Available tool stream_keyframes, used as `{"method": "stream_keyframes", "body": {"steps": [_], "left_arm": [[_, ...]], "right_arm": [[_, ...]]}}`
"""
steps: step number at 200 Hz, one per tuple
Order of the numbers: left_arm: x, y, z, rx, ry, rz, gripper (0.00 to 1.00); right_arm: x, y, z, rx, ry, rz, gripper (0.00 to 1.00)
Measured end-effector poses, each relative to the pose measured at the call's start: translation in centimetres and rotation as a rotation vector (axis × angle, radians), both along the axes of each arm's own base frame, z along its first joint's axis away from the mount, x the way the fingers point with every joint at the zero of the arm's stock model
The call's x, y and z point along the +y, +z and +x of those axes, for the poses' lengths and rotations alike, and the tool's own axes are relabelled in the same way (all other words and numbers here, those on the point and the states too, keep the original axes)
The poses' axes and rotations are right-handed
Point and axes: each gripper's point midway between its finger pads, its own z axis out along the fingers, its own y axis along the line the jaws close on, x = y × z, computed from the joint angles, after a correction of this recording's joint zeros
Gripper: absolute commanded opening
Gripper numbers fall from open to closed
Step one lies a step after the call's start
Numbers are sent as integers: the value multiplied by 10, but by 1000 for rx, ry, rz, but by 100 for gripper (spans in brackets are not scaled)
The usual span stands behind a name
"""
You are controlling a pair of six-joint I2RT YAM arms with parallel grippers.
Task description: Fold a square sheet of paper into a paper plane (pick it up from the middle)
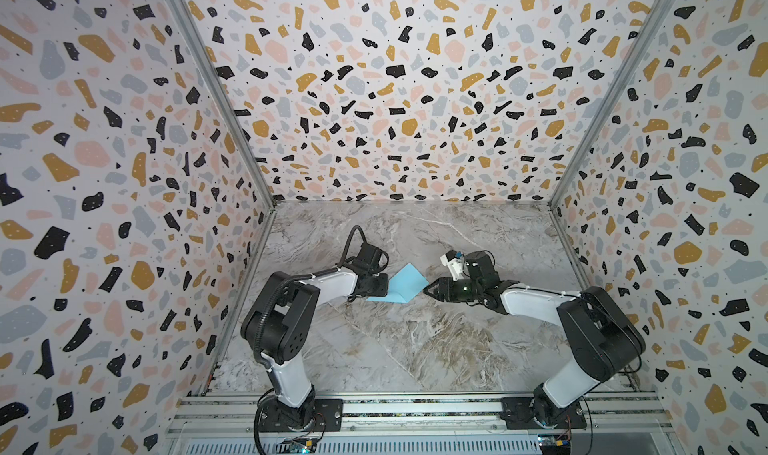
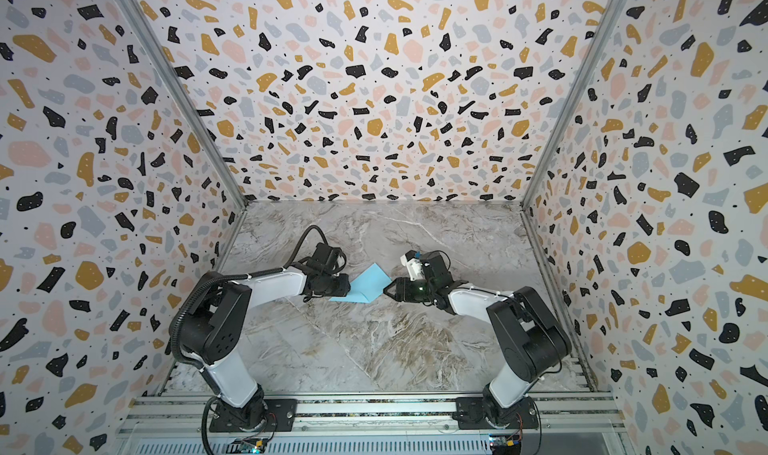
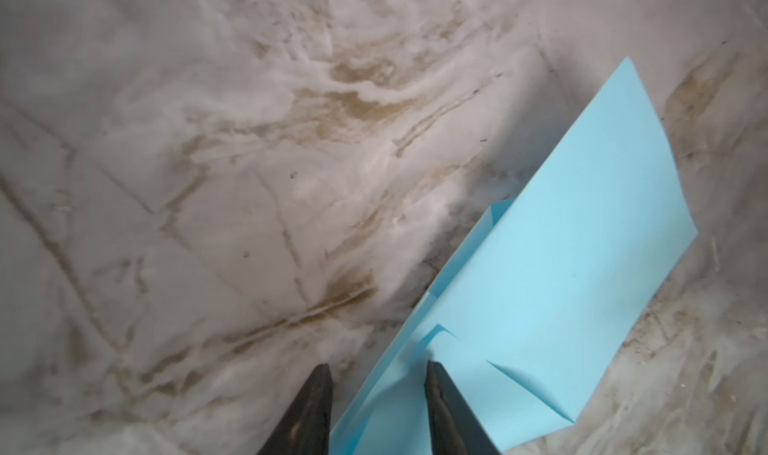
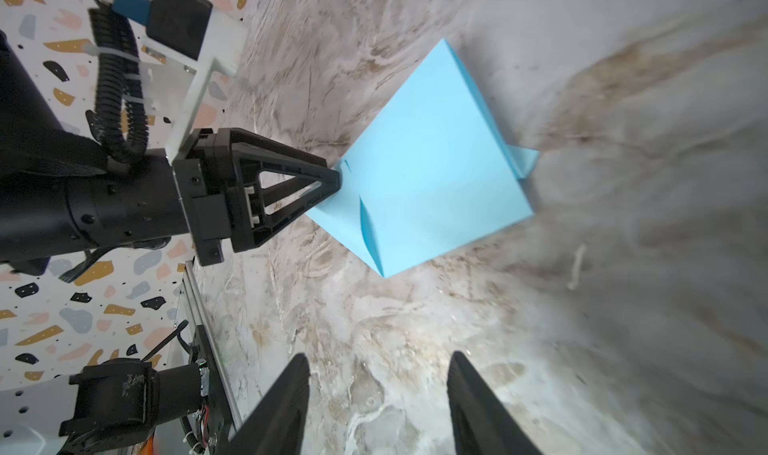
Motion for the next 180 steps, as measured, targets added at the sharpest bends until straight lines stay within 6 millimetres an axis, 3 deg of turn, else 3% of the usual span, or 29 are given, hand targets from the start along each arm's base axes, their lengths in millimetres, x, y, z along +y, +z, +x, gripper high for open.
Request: {"method": "stream_keyframes", "body": {"steps": [48, 93, 122, 145, 180], "left_arm": [[-22, 1, -18, 19, -16, -125, 36], [-27, 3, -22, 36, 16, -170, 38], [-27, 3, -22, 39, 25, -175, 40], [-28, 5, -23, 39, 17, -180, 49], [-22, 12, -47, 54, -14, -160, 57]], "right_arm": [[40, -4, 23, -8, 47, 9, 45], [64, -24, 54, 2, 53, 0, 42], [70, -41, 62, 21, 60, -24, 41], [70, -46, 62, 28, 71, -45, 41], [67, -50, 59, 20, 101, -83, 38]]}}
